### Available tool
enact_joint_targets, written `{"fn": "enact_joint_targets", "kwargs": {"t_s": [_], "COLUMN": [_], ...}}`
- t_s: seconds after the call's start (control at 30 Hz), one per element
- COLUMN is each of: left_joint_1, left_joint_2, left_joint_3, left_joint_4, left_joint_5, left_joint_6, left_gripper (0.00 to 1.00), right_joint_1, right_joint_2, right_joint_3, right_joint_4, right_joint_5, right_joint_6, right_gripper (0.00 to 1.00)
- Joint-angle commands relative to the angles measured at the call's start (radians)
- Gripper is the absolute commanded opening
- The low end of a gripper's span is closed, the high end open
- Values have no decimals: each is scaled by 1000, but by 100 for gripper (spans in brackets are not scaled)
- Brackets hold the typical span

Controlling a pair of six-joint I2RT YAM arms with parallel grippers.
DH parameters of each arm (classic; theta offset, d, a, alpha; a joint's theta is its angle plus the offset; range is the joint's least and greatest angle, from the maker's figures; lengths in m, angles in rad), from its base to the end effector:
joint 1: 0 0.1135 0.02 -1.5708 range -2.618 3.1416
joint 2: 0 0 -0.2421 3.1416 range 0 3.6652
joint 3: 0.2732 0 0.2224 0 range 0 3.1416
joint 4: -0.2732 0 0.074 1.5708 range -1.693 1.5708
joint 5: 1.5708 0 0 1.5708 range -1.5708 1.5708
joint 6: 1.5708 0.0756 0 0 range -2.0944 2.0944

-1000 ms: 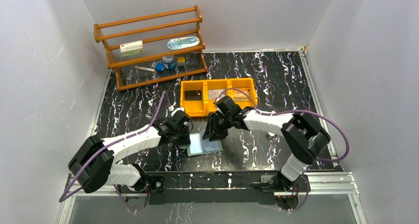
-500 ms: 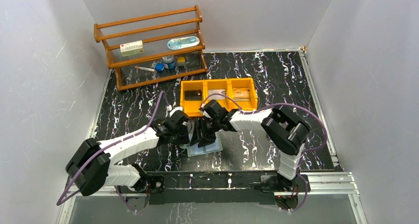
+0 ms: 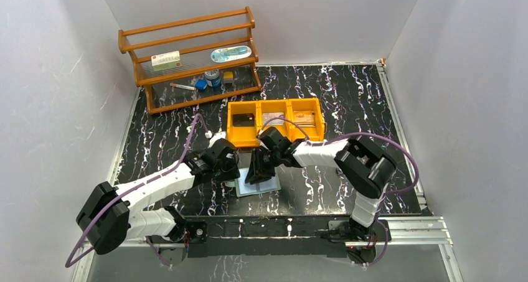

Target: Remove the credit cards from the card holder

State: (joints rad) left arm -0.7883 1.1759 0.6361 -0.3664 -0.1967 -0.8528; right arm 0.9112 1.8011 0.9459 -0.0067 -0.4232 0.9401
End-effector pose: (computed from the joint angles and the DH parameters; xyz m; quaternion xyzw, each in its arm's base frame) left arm 0.1746 -0.1547 0.1618 -0.0623 0.9392 -0.1742 0.2892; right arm 0.1925 0.2988 0.1185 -0.0596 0.9179 0.3896 0.0467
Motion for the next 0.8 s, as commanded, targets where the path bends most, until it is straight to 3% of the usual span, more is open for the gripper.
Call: {"fn": "enact_joint_targets", "kwargs": {"t_s": [0.0, 0.13, 0.27, 0.47, 0.77], "left_joint_1": [1, 1, 1, 1, 2], "left_joint_2": [14, 110, 142, 135, 144], "left_joint_3": [15, 35, 36, 22, 31], "left_joint_4": [46, 19, -9, -11, -2], "left_joint_5": [33, 55, 46, 47, 61], "left_joint_6": [38, 47, 27, 25, 27], "left_gripper": [43, 44, 42, 42, 40], "right_joint_1": [-1, -5, -44, -83, -83], "right_joint_2": [-112, -203, -261, -282, -190], "right_joint_3": [4, 10, -28, -58, -45], "right_joint_4": [21, -98, -217, -227, -203], "right_joint_5": [29, 171, 302, 264, 171], "right_joint_6": [-1, -15, -18, -43, -54], "right_gripper": [38, 51, 58, 60, 59]}}
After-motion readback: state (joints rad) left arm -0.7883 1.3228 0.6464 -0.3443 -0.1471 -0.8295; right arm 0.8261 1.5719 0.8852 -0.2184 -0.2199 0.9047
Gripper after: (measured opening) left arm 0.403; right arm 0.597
